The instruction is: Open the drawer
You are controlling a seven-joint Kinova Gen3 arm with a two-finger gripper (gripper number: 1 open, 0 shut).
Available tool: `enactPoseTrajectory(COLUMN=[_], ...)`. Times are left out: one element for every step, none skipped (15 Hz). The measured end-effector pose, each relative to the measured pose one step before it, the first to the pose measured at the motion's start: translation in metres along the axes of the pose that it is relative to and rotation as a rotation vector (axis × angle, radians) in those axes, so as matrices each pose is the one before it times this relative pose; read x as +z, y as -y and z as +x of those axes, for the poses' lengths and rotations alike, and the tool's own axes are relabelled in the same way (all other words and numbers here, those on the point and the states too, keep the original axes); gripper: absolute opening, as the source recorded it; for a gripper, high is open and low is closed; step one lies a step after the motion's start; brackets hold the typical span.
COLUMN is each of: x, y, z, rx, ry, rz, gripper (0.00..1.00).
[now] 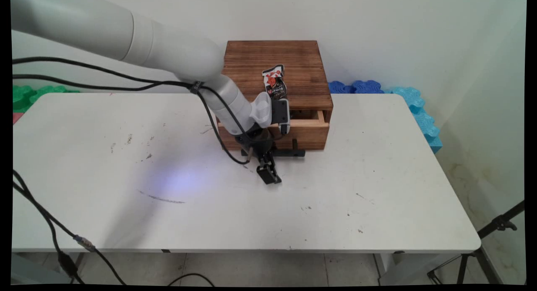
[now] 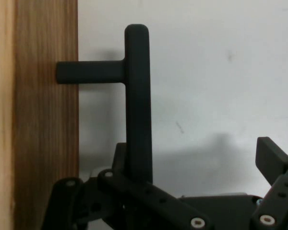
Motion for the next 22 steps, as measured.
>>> enactPoseTrajectory(x=[-0.00029,-0.00029,-0.00037,-0.00017,-0.00018,-0.00024,-0.00006,-0.00013,-0.00004,-0.00001,-0.00011,-0.00029,-0.00014,-0.00027,-0.00032,-0.00044,-0.00034,-0.00055,-0.00078,-0.00093,-0.00094,-0.00126], y=[-0.00456,-0.00546,-0.00527,-0.00504,-0.00604,-0.00633,-0.00579,-0.00382,-0.00598,-0.00701,-0.00683,-0.00602,-0.004,-0.00597,-0.00398,-0.00595,-0.0039,-0.00566,-0.0067,-0.00653,-0.00564,-0.00644], z=[-0.00018,-0.00018,-0.00002,-0.00019,-0.00001,-0.00027,-0.00021,-0.00014,-0.00006,0.00019,0.00028,0.00025,0.00029,0.00044,0.00023,0.0005,0.00035,0.00082,0.00126,0.00154,0.00137,0.00176], rx=[0.00086,0.00019,0.00071,0.00121,0.00208,0.00191,0.00246,0.00137,0.00215,0.00342,0.00321,0.00256,0.00168,0.00217,0.00115,0.00191,0.00093,0.00108,0.00117,0.00083,0.0007,0.001], ry=[0.001,0.00132,0.00085,0.00121,0.00118,0.00121,0.00106,0.00054,0.00095,0.00063,0.0002,0.0005,0.00037,0.00041,0.00032,0.00048,0.00018,0.00006,-0.00019,-0.00084,-0.00054,-0.00132], rz=[-0.0015,-0.00082,0.0005,0.00019,0.0005,0.00084,0.00083,0.00113,0.00134,0.0025,0.00345,0.00341,0.00196,0.00303,0.00218,0.00331,0.0024,0.00394,0.00384,0.00328,0.00262,0.00237], gripper=[1.0,1.0,1.0,1.0,1.0,1.0,1.0,1.0,1.0,1.0,1.0,1.0,1.0,1.0,1.0,1.0,1.0,1.0,1.0,1.0,1.0,1.0])
